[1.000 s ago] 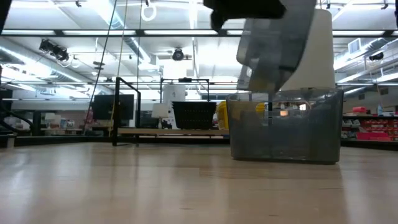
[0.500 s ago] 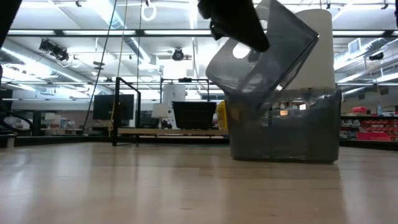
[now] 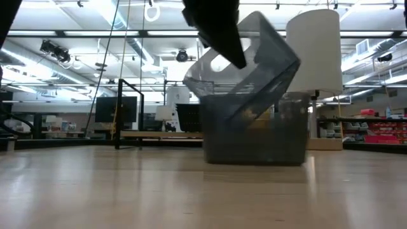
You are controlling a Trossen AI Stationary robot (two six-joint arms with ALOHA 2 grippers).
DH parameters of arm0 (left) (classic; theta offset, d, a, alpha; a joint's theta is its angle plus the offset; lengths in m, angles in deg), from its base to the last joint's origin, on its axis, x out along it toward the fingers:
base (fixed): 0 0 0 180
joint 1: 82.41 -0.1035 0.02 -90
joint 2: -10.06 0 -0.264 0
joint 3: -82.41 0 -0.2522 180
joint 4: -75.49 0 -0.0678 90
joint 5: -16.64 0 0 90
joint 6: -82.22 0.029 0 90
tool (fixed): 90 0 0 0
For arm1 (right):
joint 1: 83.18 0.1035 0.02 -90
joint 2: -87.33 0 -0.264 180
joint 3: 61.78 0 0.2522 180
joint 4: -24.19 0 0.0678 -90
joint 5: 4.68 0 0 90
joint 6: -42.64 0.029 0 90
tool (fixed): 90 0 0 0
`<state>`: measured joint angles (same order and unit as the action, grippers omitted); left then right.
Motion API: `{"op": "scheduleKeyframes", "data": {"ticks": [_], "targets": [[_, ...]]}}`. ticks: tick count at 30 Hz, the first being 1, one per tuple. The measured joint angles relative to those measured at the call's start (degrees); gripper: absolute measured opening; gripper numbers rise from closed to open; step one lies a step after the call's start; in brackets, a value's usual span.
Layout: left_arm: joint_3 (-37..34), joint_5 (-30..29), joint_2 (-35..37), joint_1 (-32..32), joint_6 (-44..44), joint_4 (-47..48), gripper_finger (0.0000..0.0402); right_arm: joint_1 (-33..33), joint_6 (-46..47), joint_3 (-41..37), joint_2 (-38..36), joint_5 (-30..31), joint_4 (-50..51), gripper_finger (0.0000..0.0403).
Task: Stack baskets on shelf by color
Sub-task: Stack the top left gray bin on top of the right gray bin
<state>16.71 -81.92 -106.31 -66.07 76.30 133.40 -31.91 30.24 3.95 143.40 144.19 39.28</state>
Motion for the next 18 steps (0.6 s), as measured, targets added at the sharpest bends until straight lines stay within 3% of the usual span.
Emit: {"op": "scheduleKeyframes", "data": {"ticks": [13,18], "targets": [[-0.01,2.10,0.00,-0.12,-4.98,4.96,0.0012,0.00,0.04,0.00,0.00,0.00,0.00,0.0130],[-0.02,2.19,0.02,-0.15,-7.59,6.14,0.0034,0.00,0.04,0.00,0.00,-0.02,0.00,0.0130]]}}
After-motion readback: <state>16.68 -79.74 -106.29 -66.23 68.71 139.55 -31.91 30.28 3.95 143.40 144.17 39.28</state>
